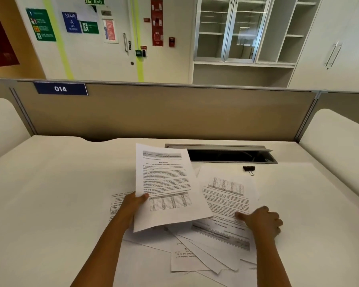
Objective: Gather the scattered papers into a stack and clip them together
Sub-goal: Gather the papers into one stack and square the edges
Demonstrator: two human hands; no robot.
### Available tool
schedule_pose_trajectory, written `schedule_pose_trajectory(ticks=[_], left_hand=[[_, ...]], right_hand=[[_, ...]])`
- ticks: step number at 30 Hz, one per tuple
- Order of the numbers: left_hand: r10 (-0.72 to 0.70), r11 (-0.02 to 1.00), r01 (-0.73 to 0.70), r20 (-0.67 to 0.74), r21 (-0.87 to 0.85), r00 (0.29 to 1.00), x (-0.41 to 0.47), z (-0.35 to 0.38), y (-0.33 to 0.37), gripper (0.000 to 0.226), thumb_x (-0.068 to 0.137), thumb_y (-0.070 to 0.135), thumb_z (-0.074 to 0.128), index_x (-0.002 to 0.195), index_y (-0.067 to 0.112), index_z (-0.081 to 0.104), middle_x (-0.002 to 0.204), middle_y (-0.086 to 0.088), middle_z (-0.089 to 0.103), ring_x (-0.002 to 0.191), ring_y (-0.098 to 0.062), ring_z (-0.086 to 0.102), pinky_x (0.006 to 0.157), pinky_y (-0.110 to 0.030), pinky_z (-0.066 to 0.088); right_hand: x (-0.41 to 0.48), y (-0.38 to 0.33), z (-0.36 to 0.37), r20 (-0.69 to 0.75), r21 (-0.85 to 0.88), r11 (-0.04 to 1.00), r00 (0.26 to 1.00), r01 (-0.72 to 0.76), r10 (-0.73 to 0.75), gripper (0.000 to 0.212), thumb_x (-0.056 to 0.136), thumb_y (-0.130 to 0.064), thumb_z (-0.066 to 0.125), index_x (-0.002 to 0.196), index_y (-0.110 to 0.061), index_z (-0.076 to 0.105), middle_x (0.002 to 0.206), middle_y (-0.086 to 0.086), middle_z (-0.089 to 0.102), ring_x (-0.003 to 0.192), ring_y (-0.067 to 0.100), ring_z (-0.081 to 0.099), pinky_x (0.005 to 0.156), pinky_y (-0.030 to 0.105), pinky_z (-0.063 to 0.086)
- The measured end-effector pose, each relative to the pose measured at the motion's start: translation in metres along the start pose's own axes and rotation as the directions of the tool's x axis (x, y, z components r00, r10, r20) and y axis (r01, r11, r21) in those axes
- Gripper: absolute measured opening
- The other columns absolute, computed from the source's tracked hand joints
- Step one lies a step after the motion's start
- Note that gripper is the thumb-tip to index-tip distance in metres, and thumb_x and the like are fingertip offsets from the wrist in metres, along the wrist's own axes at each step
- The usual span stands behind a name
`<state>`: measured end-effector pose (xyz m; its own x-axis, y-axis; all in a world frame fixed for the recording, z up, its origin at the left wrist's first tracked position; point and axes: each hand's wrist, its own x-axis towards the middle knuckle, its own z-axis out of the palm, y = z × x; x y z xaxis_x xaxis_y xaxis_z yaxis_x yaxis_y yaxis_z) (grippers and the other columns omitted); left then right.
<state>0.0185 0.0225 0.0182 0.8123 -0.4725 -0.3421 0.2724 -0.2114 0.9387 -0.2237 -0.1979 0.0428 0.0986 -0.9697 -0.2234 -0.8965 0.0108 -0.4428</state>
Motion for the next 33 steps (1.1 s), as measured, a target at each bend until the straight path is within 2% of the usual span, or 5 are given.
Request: schedule_pose_trajectory(ticks=[8,14,20,27,33], left_hand=[[-0.006,0.999,0.007,-0.021,0.042,1.000,0.003,0.002,-0.007,0.037,0.091,0.014,0.059,0.125,0.001,0.056,0.122,-0.022,0.063,0.107,-0.038,0.061,0.093,-0.049,0.050],[-0.021,0.997,0.019,0.031,0.076,0.999,0.000,0.000,-0.005,0.038,0.091,0.018,0.060,0.126,0.005,0.056,0.123,-0.019,0.063,0.109,-0.037,0.061,0.096,-0.050,0.048],[-0.046,0.996,0.039,0.082,0.082,0.996,0.003,-0.006,-0.006,0.038,0.090,0.016,0.060,0.127,0.010,0.054,0.125,-0.016,0.062,0.109,-0.036,0.061,0.097,-0.053,0.047],[-0.040,0.995,0.031,0.089,0.100,0.995,0.002,-0.006,-0.004,0.041,0.090,0.016,0.061,0.130,0.010,0.053,0.125,-0.015,0.062,0.111,-0.035,0.059,0.098,-0.052,0.046],[0.024,0.994,-0.044,0.201,0.097,0.979,-0.001,-0.009,-0.003,0.043,0.089,0.018,0.061,0.131,0.012,0.050,0.128,-0.011,0.060,0.109,-0.030,0.060,0.099,-0.050,0.046]], right_hand=[[-0.005,-0.004,0.001,0.104,0.054,0.998,0.994,-0.041,0.035,0.085,0.068,-0.041,0.079,0.128,0.000,0.034,0.131,0.024,0.044,0.122,0.040,0.043,0.101,0.045,0.035],[-0.009,0.000,-0.007,0.099,0.246,0.968,0.993,0.040,-0.066,0.046,0.080,-0.017,0.071,0.120,-0.002,0.053,0.119,0.019,0.062,0.103,0.037,0.061,0.087,0.041,0.048],[-0.016,-0.001,-0.072,-0.107,0.270,0.943,0.979,0.194,-0.171,0.037,0.083,-0.016,0.064,0.119,-0.010,0.060,0.115,0.023,0.063,0.106,0.042,0.058,0.089,0.041,0.046],[-0.029,-0.032,-0.159,-0.351,0.364,0.788,0.857,0.496,-0.377,0.035,0.083,-0.024,0.066,0.116,-0.013,0.062,0.114,0.016,0.067,0.105,0.036,0.060,0.092,0.045,0.045],[-0.008,-0.076,-0.090,-0.093,0.510,0.696,0.837,0.505,-0.539,0.043,0.075,-0.023,0.075,0.114,-0.010,0.062,0.106,0.007,0.068,0.096,0.025,0.064,0.082,0.032,0.048]])
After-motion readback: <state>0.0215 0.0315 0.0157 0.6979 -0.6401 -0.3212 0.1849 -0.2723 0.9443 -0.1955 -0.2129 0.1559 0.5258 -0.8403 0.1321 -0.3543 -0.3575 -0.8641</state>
